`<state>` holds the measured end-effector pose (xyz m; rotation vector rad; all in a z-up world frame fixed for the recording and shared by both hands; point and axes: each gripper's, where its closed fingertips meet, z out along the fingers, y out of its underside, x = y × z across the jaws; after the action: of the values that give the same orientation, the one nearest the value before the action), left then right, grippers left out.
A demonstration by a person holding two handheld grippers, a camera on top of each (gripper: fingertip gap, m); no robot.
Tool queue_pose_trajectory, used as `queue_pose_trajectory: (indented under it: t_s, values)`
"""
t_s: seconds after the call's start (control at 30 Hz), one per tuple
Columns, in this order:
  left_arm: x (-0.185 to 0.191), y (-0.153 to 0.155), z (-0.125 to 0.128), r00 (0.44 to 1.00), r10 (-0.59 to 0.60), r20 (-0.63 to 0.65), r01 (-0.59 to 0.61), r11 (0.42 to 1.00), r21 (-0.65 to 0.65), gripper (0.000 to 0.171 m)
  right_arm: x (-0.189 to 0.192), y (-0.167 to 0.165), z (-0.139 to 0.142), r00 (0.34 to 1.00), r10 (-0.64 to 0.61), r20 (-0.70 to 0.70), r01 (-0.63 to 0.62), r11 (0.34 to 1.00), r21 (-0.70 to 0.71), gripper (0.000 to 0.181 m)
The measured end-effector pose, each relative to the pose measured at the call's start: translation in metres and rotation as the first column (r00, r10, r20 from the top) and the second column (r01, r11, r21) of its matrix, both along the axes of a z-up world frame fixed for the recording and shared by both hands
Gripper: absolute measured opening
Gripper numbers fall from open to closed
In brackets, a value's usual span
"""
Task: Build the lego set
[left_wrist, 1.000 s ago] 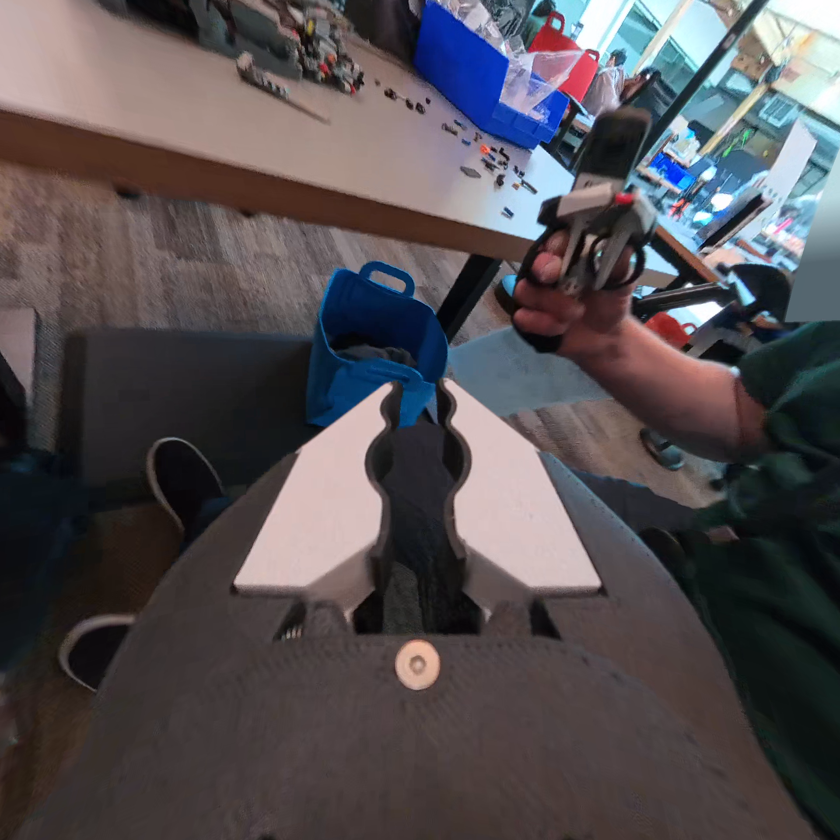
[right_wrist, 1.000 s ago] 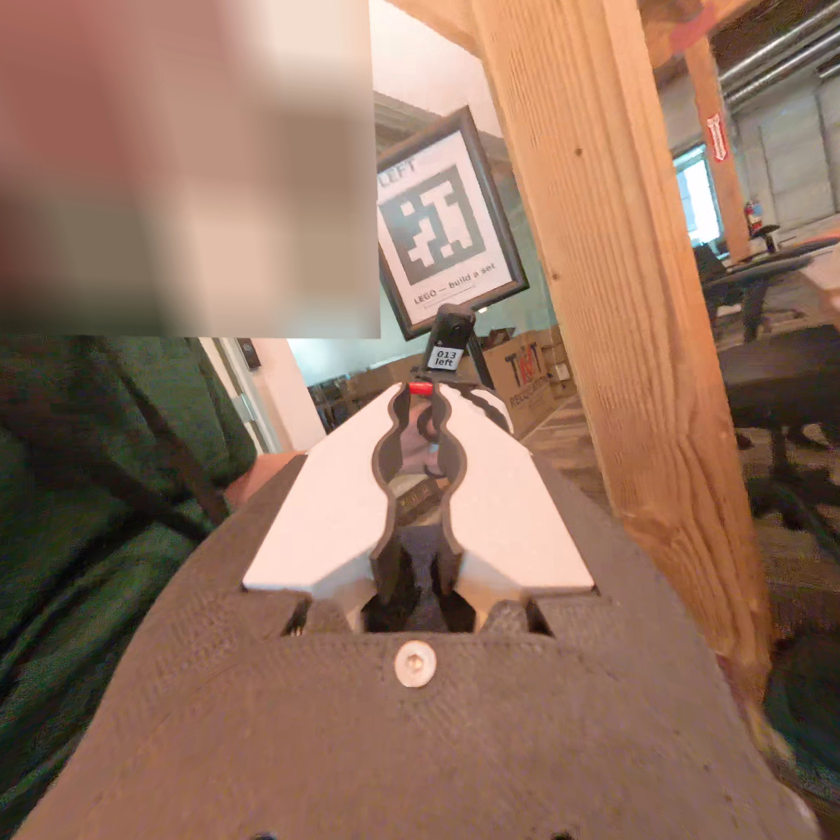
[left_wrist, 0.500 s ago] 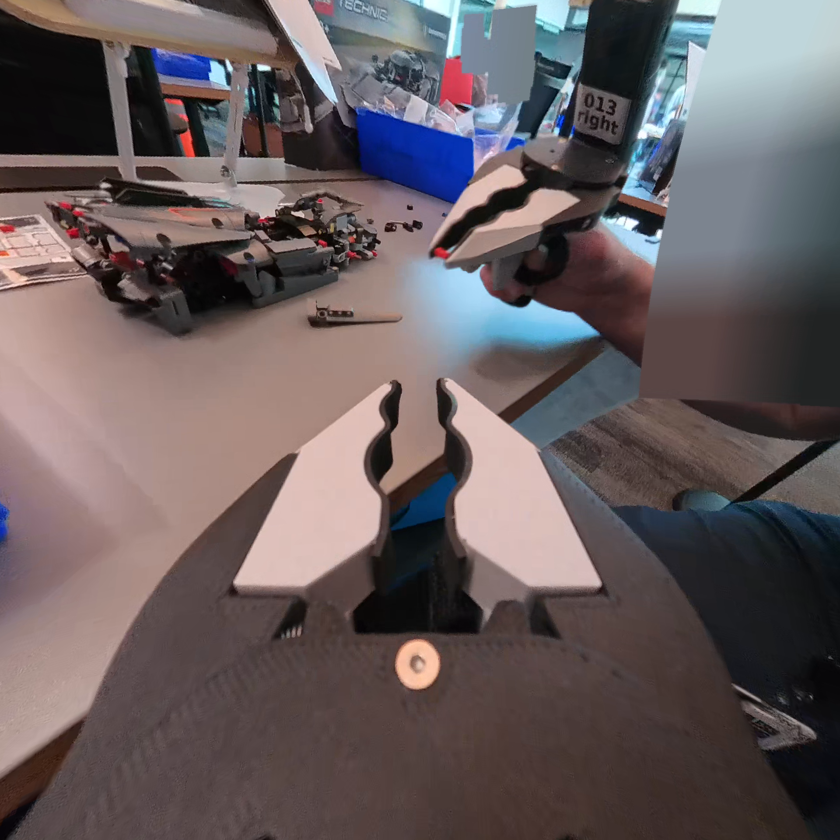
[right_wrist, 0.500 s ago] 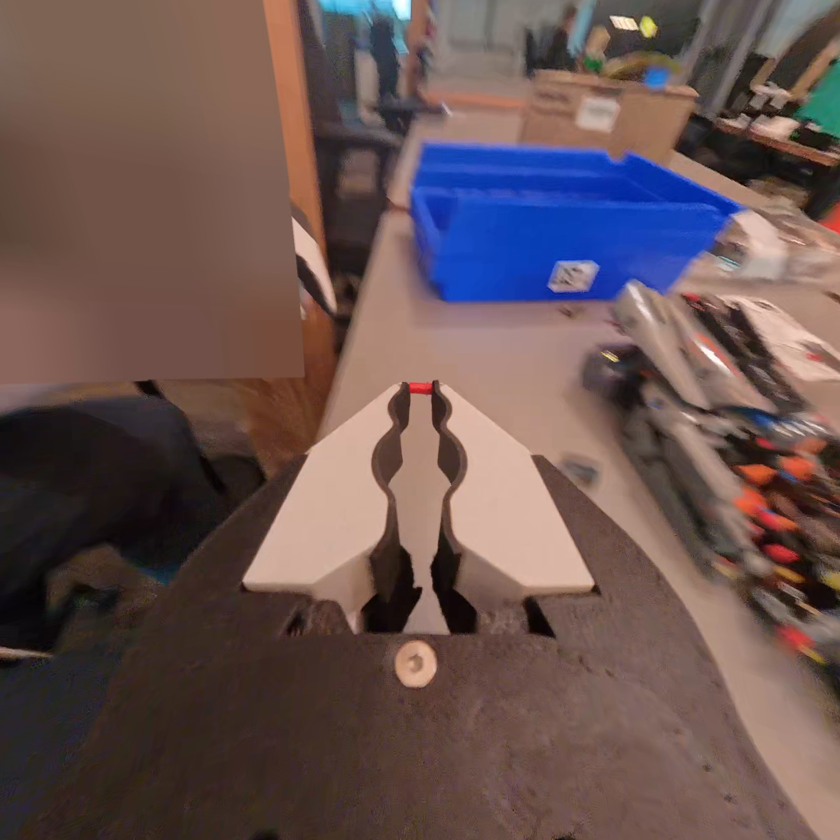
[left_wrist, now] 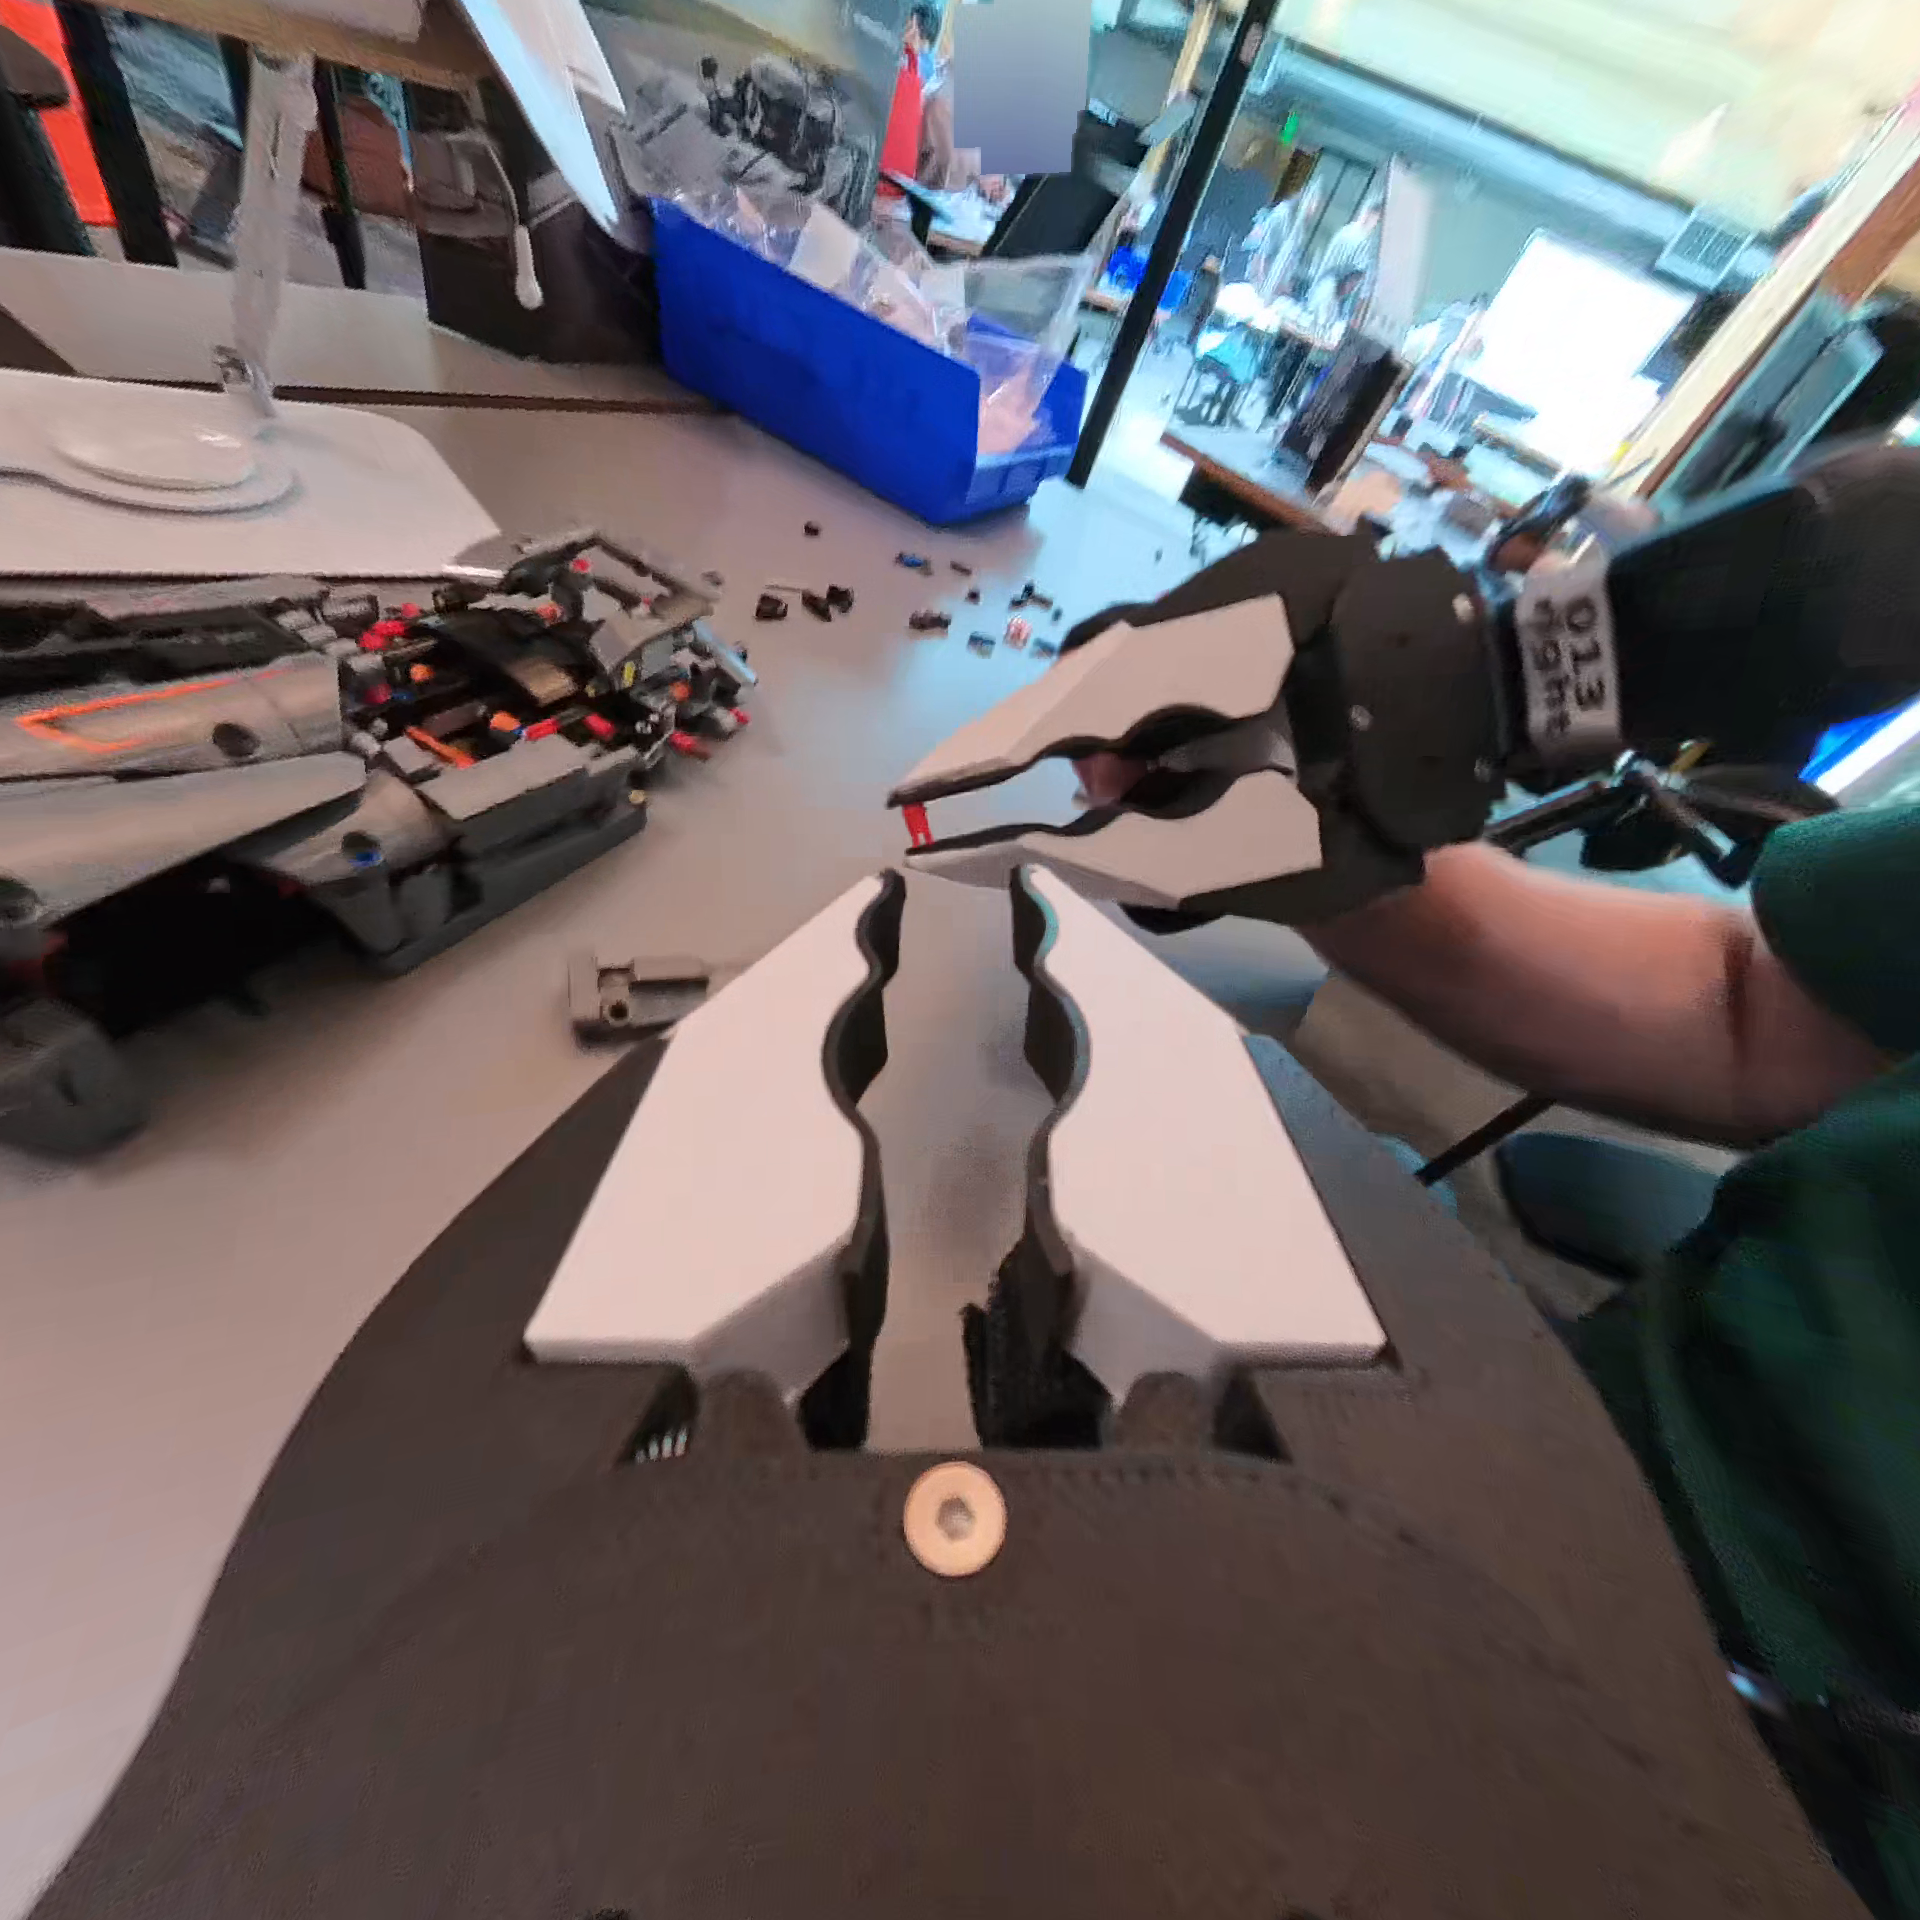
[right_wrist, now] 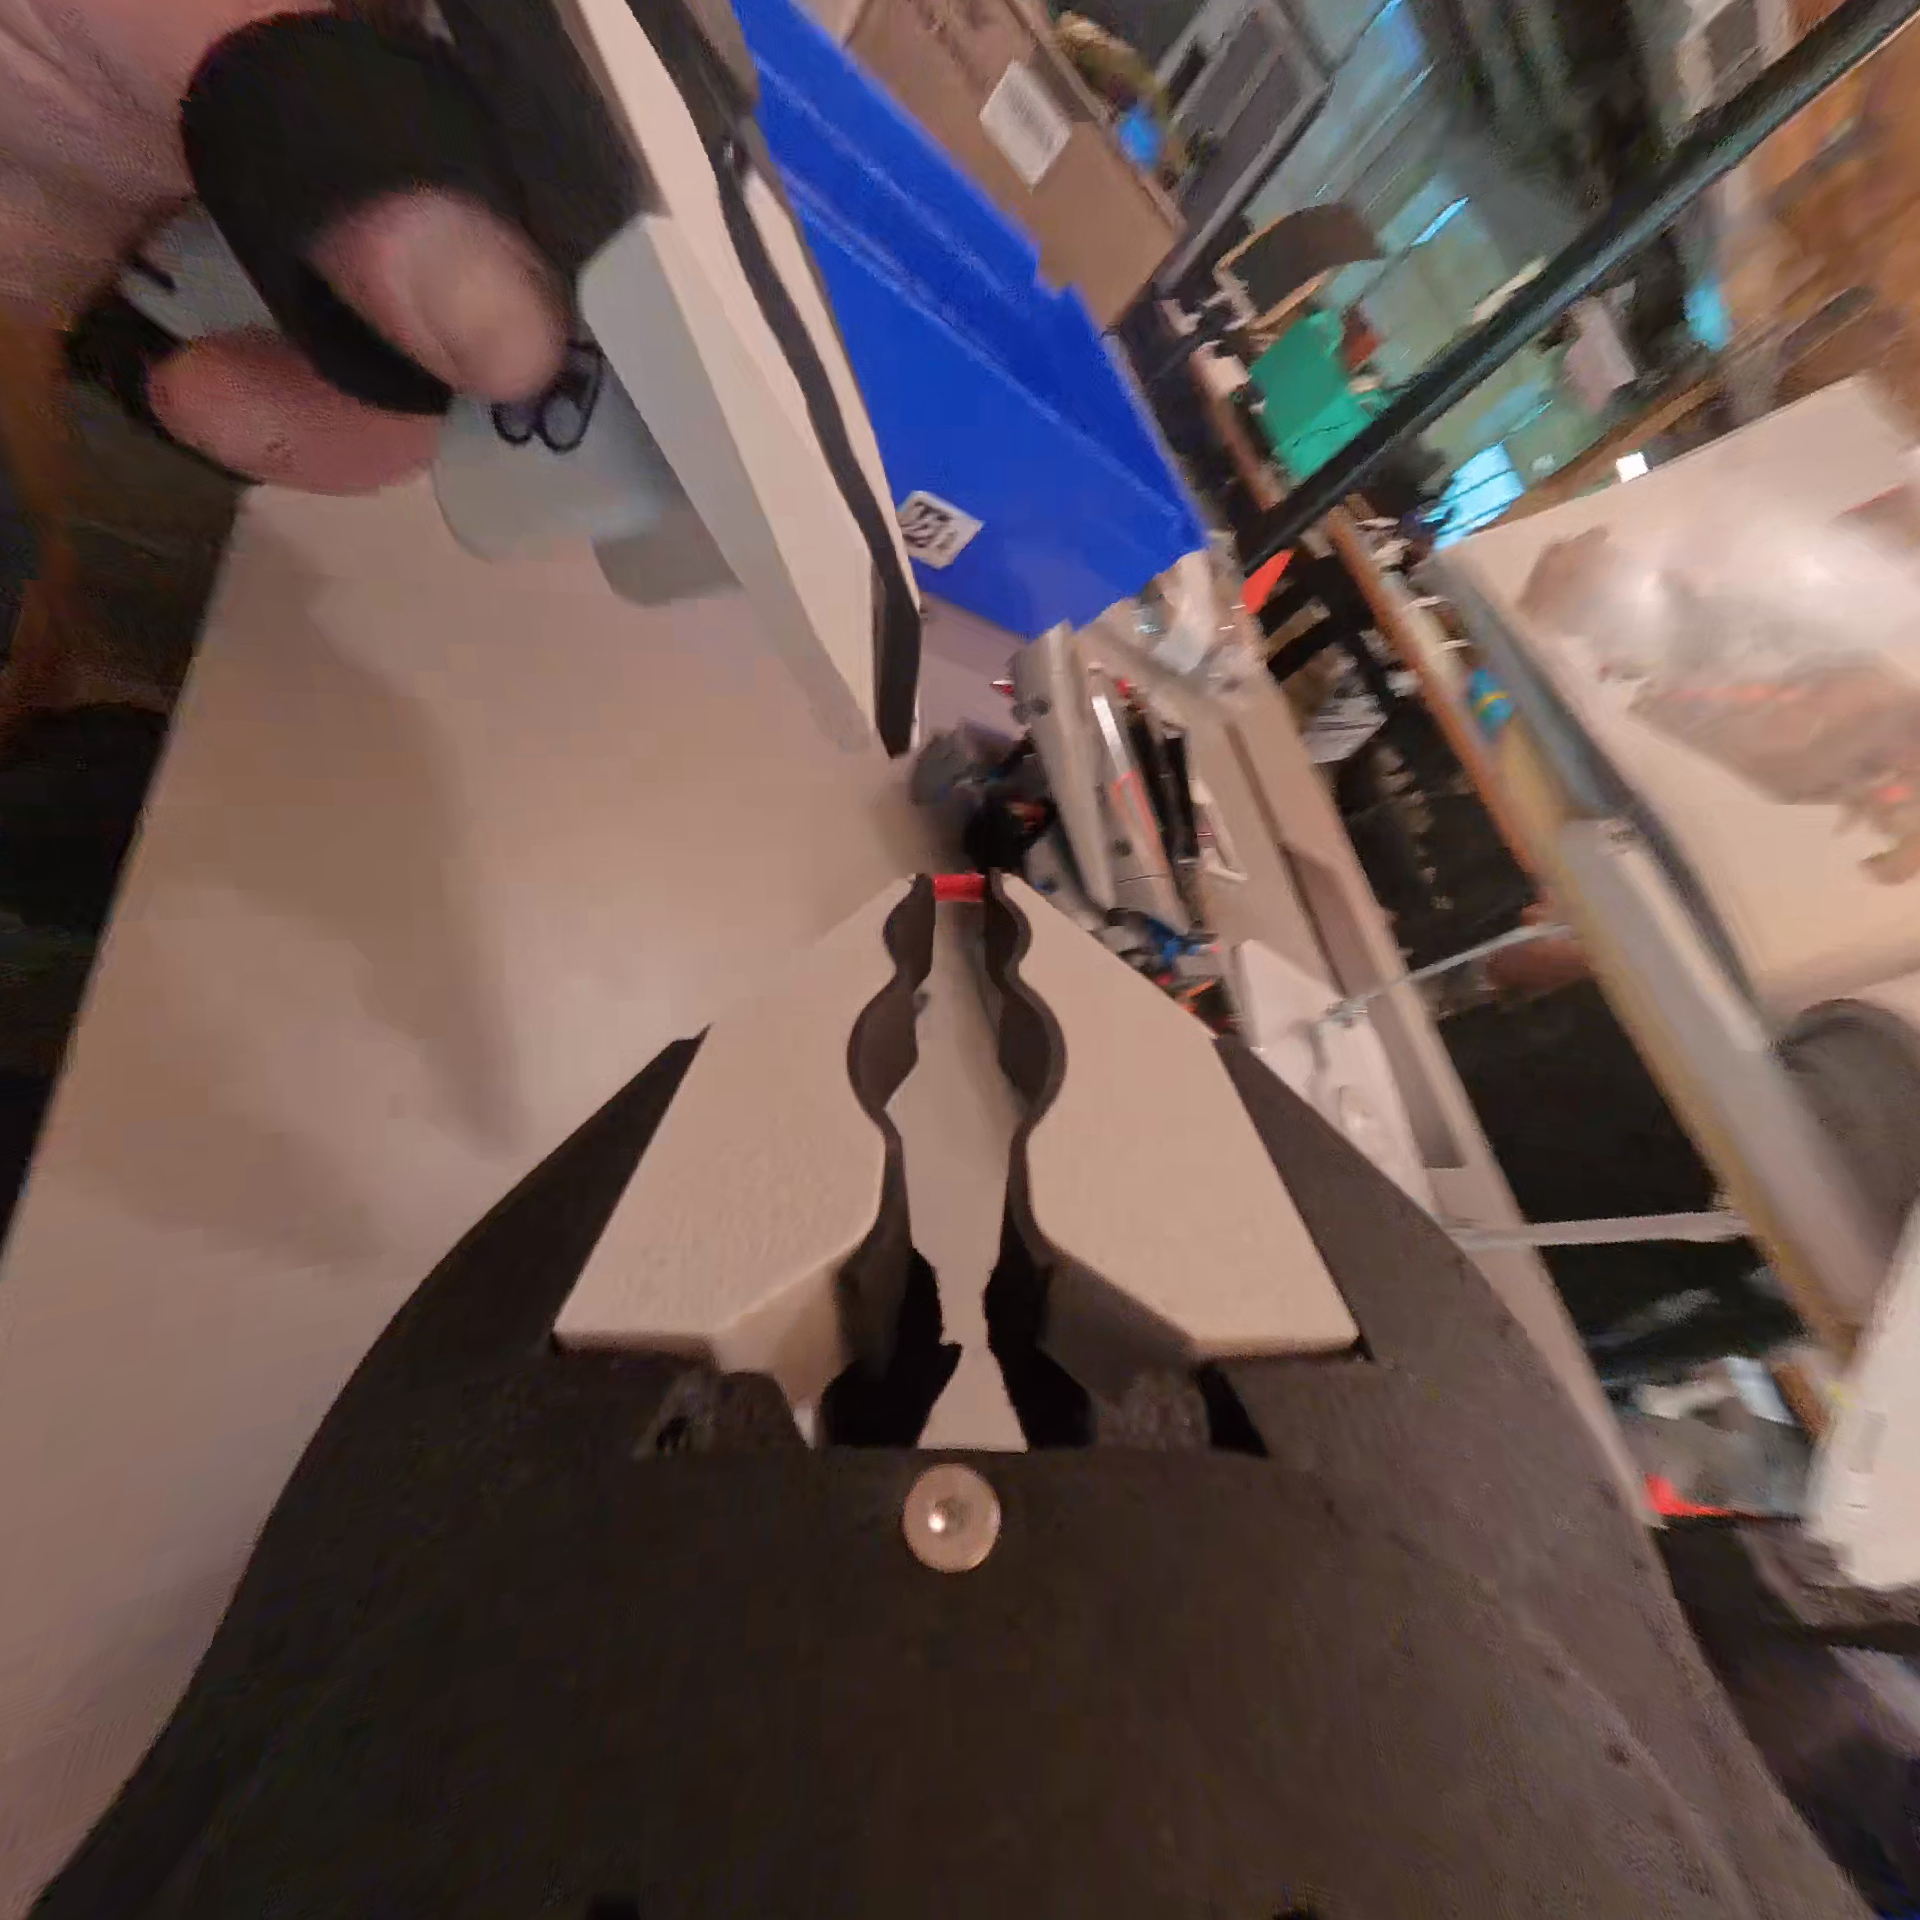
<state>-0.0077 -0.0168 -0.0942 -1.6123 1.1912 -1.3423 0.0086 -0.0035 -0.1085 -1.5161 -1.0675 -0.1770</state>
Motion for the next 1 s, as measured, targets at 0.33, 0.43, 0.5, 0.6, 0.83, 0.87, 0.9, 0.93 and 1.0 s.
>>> queue_pose_trajectory:
  t_s: [0.33, 0.43, 0.5, 0.6, 0.83, 0.87, 0.9, 0.93, 1.0]
  values:
    - [0.016, 0.005, 0.027, 0.977, -0.132, 0.169, 0.162, 0.970, -0.182, 0.012, -0.007, 0.002, 0.040, 1.000, 0.024, 0.003, -0.024, 0.988, 0.153, 0.007]
    - [0.018, 0.010, 0.025, 0.967, -0.154, 0.204, 0.202, 0.948, -0.244, 0.012, -0.007, 0.006, 0.039, 1.000, 0.018, 0.008, -0.019, 0.983, 0.181, 0.007]
    - [0.020, 0.012, 0.020, 0.958, -0.176, 0.225, 0.238, 0.928, -0.287, 0.008, -0.008, 0.008, 0.034, 0.999, 0.022, 0.046, -0.031, 0.979, 0.200, 0.007]
    - [0.024, 0.013, 0.013, 0.949, -0.205, 0.238, 0.275, 0.910, -0.311, 0.004, -0.007, 0.010, 0.026, 0.998, 0.018, 0.066, -0.031, 0.977, 0.210, 0.007]
    - [0.034, 0.024, 0.010, 0.964, -0.221, 0.150, 0.244, 0.958, -0.154, 0.003, 0.005, 0.012, 0.024, 0.992, 0.078, -0.104, -0.069, 0.994, 0.087, 0.014]
    - [0.033, 0.028, 0.011, 0.971, -0.204, 0.122, 0.215, 0.972, -0.090, 0.003, 0.008, 0.010, 0.025, 0.983, 0.098, -0.157, -0.092, 0.995, 0.048, 0.014]
    - [0.033, 0.033, 0.013, 0.981, -0.166, 0.101, 0.168, 0.986, -0.006, 0.003, 0.011, 0.010, 0.025, 0.971, 0.106, -0.216, -0.110, 0.994, -0.006, 0.014]
    - [0.032, 0.032, 0.017, 0.983, -0.164, 0.077, 0.156, 0.983, 0.091, 0.003, 0.016, 0.009, 0.027, 0.952, 0.105, -0.287, -0.126, 0.991, -0.055, 0.012]
    - [0.034, 0.034, 0.017, 0.995, -0.097, -0.009, 0.095, 0.941, 0.326, 0.003, 0.025, 0.011, 0.035, 0.880, 0.060, -0.470, -0.155, 0.974, -0.165, 0.010]
